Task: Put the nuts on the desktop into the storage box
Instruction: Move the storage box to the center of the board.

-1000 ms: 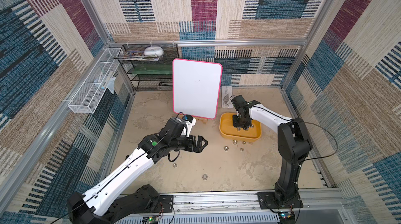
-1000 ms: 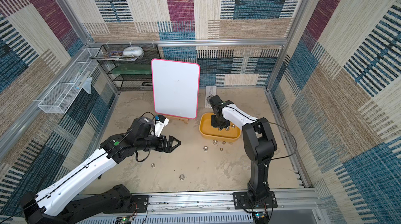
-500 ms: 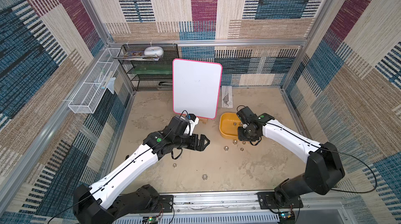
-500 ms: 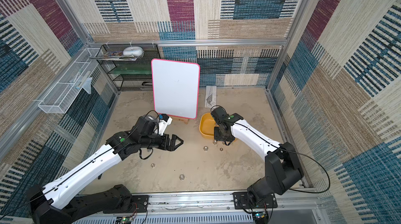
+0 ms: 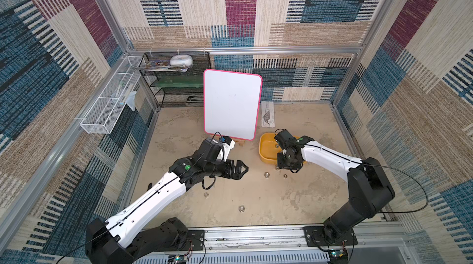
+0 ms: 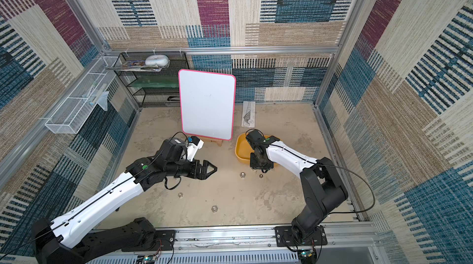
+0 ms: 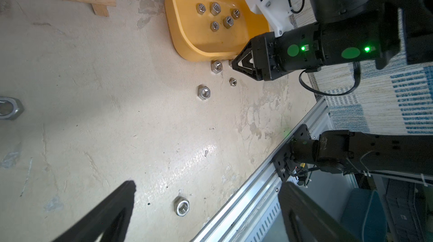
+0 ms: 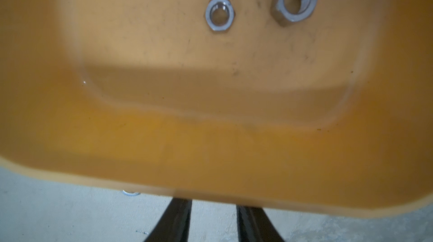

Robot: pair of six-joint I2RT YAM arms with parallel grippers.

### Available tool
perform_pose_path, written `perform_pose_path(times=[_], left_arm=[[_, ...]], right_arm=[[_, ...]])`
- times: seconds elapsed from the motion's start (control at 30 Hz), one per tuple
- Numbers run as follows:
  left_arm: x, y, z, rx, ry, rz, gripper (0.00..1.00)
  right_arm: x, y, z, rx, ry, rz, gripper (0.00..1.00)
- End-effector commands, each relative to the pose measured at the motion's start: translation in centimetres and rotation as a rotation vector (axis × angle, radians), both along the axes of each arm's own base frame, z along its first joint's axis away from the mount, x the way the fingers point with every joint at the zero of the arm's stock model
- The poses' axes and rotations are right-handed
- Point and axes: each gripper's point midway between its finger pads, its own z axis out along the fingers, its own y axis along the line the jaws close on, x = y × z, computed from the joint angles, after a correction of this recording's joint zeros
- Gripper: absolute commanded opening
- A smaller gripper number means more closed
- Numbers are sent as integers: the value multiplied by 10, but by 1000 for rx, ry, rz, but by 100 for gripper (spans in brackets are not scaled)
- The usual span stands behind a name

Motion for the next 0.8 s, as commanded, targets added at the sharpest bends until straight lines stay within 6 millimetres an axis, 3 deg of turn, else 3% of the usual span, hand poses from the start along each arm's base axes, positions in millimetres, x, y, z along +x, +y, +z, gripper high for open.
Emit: perform_pose_path(times=[0.0,0.27,0.47,0.6,0.77], left_arm=[[1,-1,1,-24,10,26,100],[-2,5,-8,-8,34,53,100],[3,5,-10,18,18,47,100],[14,4,-10,49,-14,52,100],[20,-4,-11,59,-8,20,100]], right_arm=[[15,2,1,-4,-38,7,38],[51,0,0,-39,-65,32,38],[65,1,2,-46,-78,44,38],[66,2,11,-35,-88,37,38],[48,-3,21,-14,-90,10,38]])
